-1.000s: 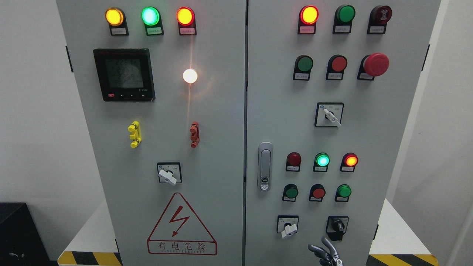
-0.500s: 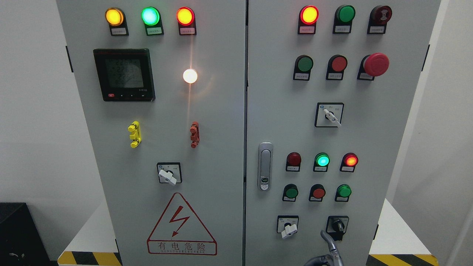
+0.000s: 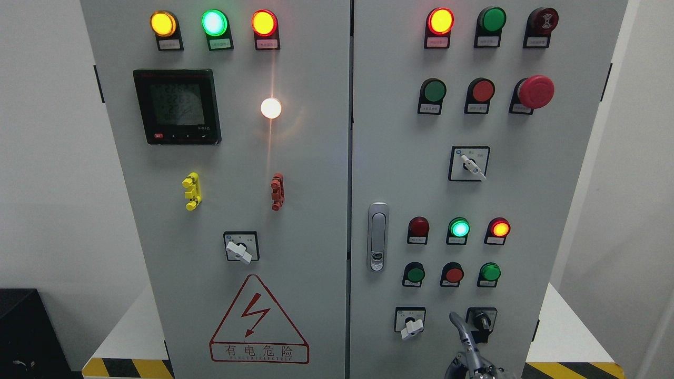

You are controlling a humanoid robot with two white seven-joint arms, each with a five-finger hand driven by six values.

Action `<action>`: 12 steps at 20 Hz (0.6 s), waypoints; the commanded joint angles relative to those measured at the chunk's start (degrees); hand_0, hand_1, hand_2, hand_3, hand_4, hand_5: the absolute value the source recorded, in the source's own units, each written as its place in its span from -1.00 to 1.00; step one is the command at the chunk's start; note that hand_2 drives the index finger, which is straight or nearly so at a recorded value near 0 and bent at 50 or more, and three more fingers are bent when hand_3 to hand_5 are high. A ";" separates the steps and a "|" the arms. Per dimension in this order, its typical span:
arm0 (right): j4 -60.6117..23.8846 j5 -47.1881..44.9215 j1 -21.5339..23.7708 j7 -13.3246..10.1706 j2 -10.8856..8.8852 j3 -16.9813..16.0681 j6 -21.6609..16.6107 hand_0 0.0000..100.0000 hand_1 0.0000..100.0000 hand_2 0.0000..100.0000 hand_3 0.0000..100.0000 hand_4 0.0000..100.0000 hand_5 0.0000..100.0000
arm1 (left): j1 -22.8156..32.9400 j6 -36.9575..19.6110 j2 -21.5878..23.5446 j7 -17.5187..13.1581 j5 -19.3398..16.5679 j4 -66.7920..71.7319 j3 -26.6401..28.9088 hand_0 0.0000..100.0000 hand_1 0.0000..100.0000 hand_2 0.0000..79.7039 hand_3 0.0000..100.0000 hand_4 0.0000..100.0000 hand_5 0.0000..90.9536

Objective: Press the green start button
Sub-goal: 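Raise the right hand up toward the lower row of green buttons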

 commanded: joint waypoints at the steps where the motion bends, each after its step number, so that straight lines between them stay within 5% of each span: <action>1: 4.74 6.24 -3.45 -0.26 0.03 -3.00 -0.23 -0.49 -0.35 -1.00 0.83 0.70 0.95 | -1.31 0.02 0.00 -0.04 0.00 -1.58 0.00 -0.76 0.11 -1.00 -1.00 -1.00 -1.00; 12: 10.19 9.49 -8.63 -0.08 0.12 -3.00 -0.23 -0.44 -0.35 -1.00 0.86 0.72 0.96 | -1.31 0.02 0.00 -0.04 0.00 -1.58 0.00 -0.76 0.11 -1.00 -1.00 -1.00 -1.00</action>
